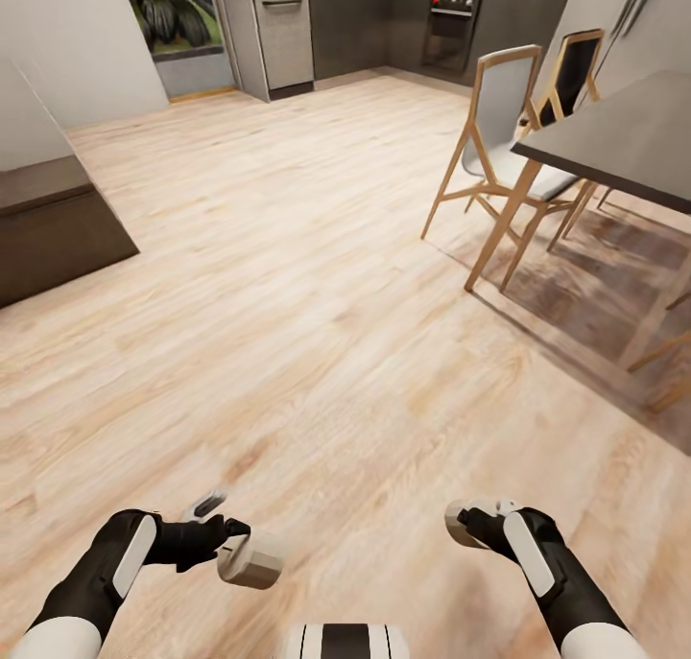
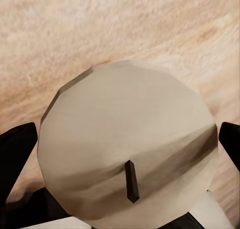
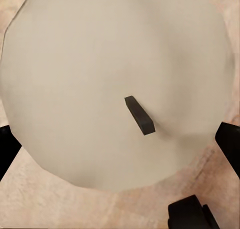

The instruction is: Place each of the two pumpkins and all three candles from the living room inside a cabinet in the living room (use any cabinet), then make sure every cabinet is closed, and position the cauldron so it is next to a table in the living room.

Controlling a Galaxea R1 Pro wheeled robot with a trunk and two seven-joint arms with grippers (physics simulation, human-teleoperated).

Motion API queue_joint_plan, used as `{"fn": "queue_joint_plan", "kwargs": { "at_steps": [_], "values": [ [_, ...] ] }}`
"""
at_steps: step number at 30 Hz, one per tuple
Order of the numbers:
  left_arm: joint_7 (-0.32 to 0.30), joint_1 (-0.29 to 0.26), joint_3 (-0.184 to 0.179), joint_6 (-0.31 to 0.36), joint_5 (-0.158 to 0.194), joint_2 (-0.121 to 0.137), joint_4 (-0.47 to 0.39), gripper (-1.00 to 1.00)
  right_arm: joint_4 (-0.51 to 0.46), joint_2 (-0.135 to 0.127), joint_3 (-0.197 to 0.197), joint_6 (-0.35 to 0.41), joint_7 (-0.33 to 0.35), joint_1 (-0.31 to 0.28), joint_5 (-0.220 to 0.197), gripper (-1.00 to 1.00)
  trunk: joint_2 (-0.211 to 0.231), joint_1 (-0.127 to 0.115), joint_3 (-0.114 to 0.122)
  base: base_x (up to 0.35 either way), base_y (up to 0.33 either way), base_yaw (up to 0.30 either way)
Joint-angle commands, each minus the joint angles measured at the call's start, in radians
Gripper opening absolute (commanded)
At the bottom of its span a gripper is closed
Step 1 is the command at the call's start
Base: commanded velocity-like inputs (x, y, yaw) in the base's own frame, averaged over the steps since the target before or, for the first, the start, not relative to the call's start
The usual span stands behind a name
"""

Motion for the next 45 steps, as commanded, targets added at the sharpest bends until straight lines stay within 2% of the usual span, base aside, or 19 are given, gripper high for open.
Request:
{"fn": "queue_joint_plan", "kwargs": {
  "at_steps": [1, 5, 10, 45],
  "values": [
    [0.0, 0.0, 0.0, 0.0, 0.001, 0.0, 0.0, -1.0, 0.0, 0.0, 0.0, 0.0, -0.001, 0.0, 0.0, -1.0, 0.0, 0.0, 0.0, 0.0, 0.0, 0.286],
    [0.0, 0.0, 0.0, 0.0, 0.001, 0.0, 0.0, -1.0, 0.0, 0.019, 0.0, 0.002, -0.001, 0.0, 0.001, -1.0, 0.0, 0.0, 0.0, 0.0, 0.0, 0.286],
    [0.002, 0.0, 0.001, 0.0, 0.001, 0.0, 0.0, -1.0, 0.0, 0.027, 0.0, 0.002, -0.002, 0.0, 0.002, -1.0, 0.0, 0.0, 0.0, 0.0, 0.0, 0.286],
    [0.004, 0.0, 0.002, -0.001, 0.004, 0.0, 0.0, -1.0, 0.0, 0.03, 0.001, 0.003, -0.003, 0.0, 0.003, -1.0, 0.0, 0.0, 0.0, 0.0, 0.0, 0.286]
  ]
}}
